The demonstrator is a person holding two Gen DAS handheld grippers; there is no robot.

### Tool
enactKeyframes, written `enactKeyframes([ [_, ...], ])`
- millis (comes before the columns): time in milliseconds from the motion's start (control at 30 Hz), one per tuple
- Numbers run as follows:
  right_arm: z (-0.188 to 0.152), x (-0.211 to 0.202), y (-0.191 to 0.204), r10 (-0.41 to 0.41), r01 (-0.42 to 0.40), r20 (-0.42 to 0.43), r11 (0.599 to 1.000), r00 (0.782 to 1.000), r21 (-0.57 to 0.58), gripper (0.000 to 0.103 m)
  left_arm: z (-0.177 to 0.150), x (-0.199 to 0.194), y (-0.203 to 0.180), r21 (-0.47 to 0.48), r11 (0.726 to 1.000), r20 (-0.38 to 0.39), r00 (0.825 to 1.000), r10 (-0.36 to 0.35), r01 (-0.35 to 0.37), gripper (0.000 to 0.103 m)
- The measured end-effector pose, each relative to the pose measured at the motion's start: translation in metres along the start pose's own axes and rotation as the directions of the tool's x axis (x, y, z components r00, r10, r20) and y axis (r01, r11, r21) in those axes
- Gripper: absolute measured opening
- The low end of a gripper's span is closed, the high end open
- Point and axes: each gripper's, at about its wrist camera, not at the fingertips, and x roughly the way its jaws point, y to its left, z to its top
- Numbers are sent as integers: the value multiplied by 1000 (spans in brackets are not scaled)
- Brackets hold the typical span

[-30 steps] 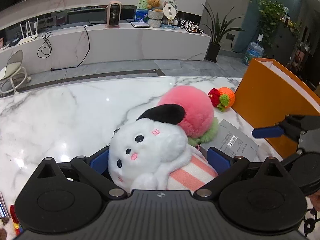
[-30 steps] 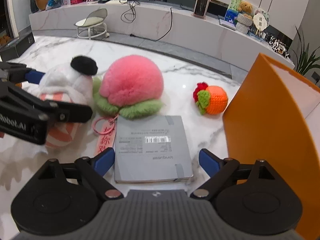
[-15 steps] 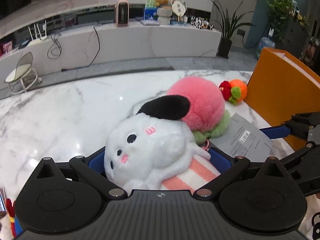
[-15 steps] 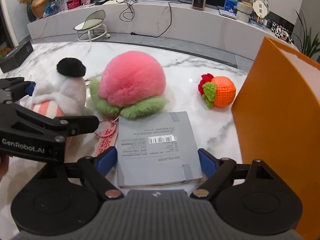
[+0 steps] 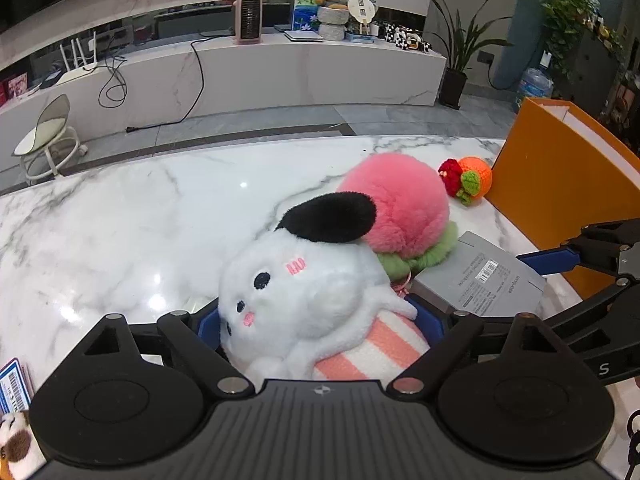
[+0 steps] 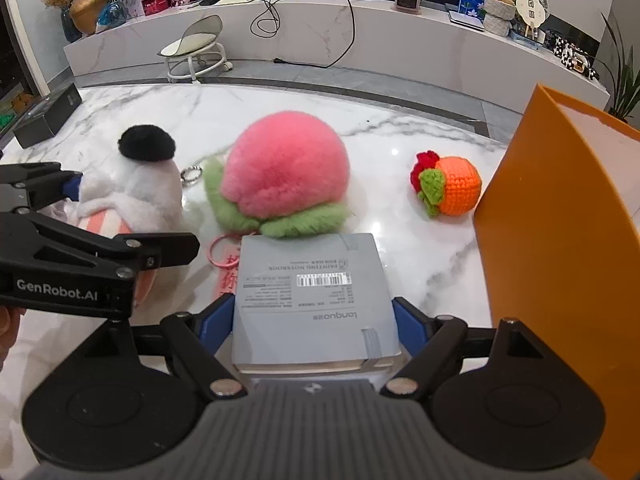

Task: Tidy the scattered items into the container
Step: 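Carry the plush dog and grey book over the orange box with both tools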

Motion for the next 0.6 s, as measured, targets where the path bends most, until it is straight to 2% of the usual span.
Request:
enactKeyframes([
  [200,5,-12,2,10,-10,11,1000,1000,4,84,1,-13,4,-12,1000,12,1000,11,-11,102],
  [600,13,-52,-2,14,-17,88,999,996,34,84,9,-47,-5,-7,1000,67,998,21,-21,102],
])
